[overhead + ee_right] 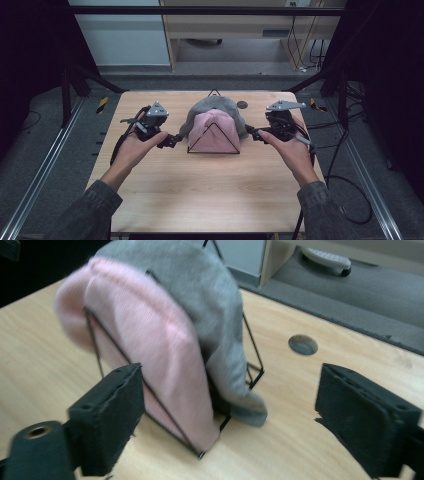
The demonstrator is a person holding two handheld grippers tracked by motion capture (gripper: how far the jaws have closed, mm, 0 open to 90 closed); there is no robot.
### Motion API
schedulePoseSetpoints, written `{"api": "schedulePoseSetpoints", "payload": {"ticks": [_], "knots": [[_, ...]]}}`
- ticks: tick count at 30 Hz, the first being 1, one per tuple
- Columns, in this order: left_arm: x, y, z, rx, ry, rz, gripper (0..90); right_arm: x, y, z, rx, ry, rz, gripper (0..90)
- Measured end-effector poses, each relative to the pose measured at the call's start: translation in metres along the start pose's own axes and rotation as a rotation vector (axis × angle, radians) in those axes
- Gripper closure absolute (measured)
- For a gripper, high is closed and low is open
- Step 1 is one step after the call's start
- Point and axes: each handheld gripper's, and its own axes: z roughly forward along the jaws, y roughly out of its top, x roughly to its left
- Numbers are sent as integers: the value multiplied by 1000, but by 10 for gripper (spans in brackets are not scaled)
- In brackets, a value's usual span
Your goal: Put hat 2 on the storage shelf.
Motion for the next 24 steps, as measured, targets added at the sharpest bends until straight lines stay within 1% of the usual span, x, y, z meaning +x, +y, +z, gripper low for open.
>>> {"api": "schedulePoseSetpoints", "payload": {"ticks": [2,4,6,8,9,12,15,17,20,22,24], "knots": [[-4,-8,-2,3,-4,3,61,3,-7,-3,4,-3,-26,92],[-8,-16,-4,7,-8,17,60,7,-15,-6,10,-1,-37,90],[-11,-25,-5,14,-16,19,58,11,-23,-7,22,4,-49,90],[-14,-35,-5,44,-26,40,59,14,-33,-6,40,10,-62,90],[-15,-40,-5,62,-27,42,59,16,-39,-6,51,10,-64,93],[-20,-56,-5,88,-35,40,48,19,-59,-4,80,17,-62,101],[-22,-71,-4,124,-31,53,50,22,-81,-1,117,13,-56,109],[-20,-81,-1,147,-39,49,50,22,-96,3,138,23,-34,105],[-15,-94,5,177,-39,30,53,20,-113,9,162,16,-4,99],[-12,-103,9,188,-40,10,55,19,-120,13,174,21,22,99],[-11,-110,12,197,-45,-7,59,17,-126,18,189,20,34,99]]}}
